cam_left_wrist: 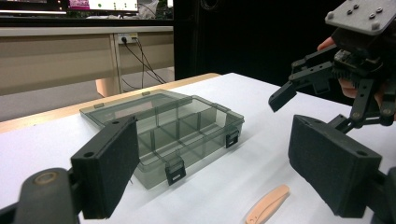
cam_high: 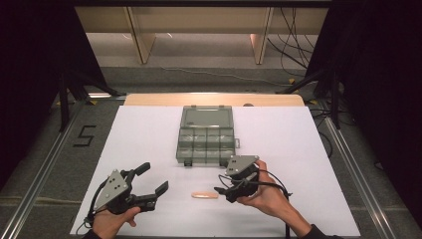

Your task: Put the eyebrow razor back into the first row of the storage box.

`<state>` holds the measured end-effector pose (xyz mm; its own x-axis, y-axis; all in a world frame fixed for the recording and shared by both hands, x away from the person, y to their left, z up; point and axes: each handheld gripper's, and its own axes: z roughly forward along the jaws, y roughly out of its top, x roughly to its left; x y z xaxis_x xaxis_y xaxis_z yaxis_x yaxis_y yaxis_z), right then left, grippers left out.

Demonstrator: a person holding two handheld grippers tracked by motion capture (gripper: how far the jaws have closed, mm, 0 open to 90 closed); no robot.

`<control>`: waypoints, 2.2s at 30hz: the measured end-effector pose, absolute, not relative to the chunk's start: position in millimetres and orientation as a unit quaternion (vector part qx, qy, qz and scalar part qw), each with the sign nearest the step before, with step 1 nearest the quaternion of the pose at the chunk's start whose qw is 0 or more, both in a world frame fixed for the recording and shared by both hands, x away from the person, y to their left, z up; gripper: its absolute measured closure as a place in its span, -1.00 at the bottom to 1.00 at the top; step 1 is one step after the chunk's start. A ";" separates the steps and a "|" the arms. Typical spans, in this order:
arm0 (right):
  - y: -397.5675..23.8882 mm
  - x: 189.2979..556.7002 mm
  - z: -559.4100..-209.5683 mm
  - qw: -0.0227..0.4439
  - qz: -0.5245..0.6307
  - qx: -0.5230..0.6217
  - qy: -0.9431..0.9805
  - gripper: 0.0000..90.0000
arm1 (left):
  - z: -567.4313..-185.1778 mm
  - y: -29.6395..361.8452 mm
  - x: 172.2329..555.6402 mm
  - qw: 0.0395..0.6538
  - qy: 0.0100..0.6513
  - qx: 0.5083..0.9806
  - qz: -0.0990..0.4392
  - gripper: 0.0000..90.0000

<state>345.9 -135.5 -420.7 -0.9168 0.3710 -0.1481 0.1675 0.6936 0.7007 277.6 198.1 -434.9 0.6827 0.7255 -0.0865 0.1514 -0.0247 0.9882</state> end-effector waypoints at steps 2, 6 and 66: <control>-130.2 347.2 -422.4 0.134 0.352 0.143 0.915 -0.46 | -434.9 198.3 277.6 0.619 0.324 0.677 0.232 -0.64; -119.7 350.8 -424.4 0.123 0.329 0.127 0.928 -0.44 | -434.8 198.2 277.5 0.619 0.323 0.677 0.232 -0.64; -42.7 375.6 -460.4 0.009 0.126 0.003 0.992 0.59 | -434.3 199.0 277.5 0.619 0.321 0.678 0.231 -0.64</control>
<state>375.6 -42.7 -460.4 -0.9998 0.0077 -0.0174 0.0031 0.9682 0.2503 277.5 199.0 -434.3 0.6868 0.7220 -0.0834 0.1488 -0.0273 0.9885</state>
